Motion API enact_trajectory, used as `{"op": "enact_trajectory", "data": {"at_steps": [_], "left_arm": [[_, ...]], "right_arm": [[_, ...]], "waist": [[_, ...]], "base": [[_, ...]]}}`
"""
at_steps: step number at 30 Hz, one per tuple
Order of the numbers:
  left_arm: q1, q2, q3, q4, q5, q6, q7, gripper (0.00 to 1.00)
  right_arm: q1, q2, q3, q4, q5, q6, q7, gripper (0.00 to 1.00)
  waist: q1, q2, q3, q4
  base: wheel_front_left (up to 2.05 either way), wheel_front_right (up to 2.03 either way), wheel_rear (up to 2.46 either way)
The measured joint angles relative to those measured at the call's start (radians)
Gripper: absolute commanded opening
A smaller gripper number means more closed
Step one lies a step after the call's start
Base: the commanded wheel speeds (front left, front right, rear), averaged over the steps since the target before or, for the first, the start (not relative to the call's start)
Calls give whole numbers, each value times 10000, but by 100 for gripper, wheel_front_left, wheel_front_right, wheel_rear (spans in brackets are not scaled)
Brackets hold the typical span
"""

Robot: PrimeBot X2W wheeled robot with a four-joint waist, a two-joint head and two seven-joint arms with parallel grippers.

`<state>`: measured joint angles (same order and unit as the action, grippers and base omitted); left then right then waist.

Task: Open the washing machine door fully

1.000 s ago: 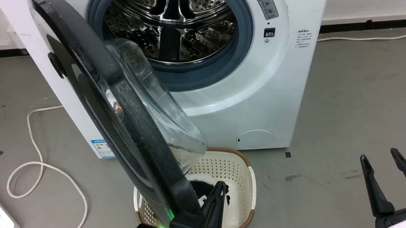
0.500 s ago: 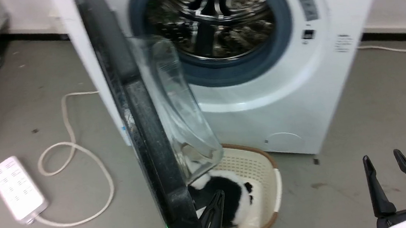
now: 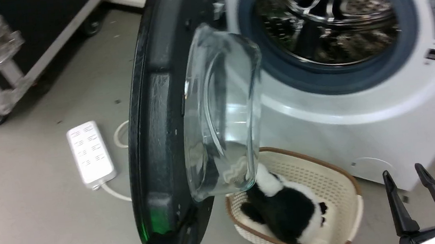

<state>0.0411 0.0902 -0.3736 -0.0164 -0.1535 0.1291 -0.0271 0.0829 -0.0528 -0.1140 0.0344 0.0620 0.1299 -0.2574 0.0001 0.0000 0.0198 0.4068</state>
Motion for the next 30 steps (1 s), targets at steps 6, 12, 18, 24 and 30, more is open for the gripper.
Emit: {"op": "enact_trajectory", "data": {"at_steps": [6,12,18,24,30], "left_arm": [[-1,330,782,-221,-295,288,0,0],[-300,913,1916,-219,-840,364,-13,0],[-1023,1528,3264,180,-1710,347,-75,0],[-2592,2826,4596,1655,-2556,-146,-75,0],[-3776,3741,5149,3277,-2819,-476,-94,0]], "right_arm": [[-6,0,88,23,-98,0,0,100],[-102,4,226,-33,-477,0,2,100],[-392,6,251,-399,-1001,0,272,100],[-587,-38,176,-1103,-1421,0,702,100],[-786,-151,113,-1482,-1423,0,901,100]], "waist": [[0,0,161,761],[0,0,751,910],[0,0,1549,765],[1,0,2615,352],[1,0,3235,-1]], "base": [[0,0,0],[0,0,0],[0,0,0],[0,0,0],[0,0,0]]}}
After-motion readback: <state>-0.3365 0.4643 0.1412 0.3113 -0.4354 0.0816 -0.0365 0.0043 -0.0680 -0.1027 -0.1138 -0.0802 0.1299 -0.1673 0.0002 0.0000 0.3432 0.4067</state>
